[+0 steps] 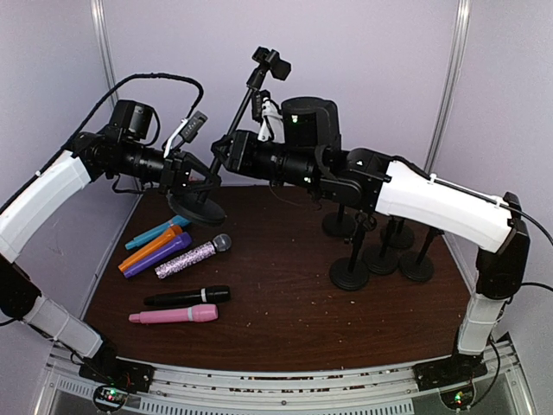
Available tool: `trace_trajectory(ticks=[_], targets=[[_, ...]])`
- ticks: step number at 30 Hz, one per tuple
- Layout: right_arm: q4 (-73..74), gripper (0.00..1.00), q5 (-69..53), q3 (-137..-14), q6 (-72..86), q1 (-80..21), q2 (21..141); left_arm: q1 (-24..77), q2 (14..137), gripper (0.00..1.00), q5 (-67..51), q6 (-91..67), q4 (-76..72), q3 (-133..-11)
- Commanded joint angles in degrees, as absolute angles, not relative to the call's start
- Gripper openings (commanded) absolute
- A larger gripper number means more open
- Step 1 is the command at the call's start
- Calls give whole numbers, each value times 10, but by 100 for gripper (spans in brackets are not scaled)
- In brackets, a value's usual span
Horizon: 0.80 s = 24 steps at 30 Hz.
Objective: Remove the microphone from the stand
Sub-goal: Unscrew the knob on the stand of the microphone stand.
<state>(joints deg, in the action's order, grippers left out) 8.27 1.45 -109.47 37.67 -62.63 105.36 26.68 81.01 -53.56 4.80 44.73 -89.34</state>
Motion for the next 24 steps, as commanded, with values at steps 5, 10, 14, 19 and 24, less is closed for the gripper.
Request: trace_trajectory(ticks=[5, 10, 14, 19, 24], targets=[[73, 12, 39, -1103, 380, -625, 1043, 266, 794, 0, -529, 88, 425, -891], [64, 17, 23, -1099, 384, -625, 1038, 267, 794, 0, -512, 107, 432, -883], [51, 31, 6, -1088, 402, -620, 1038, 268, 792, 0, -505, 115, 433, -881], [49, 35, 2, -1085, 414, -617, 1042, 269, 791, 0, -505, 114, 433, -881], [44, 28, 5, -1085, 420, -617, 1046, 269, 791, 0, -509, 112, 433, -882]])
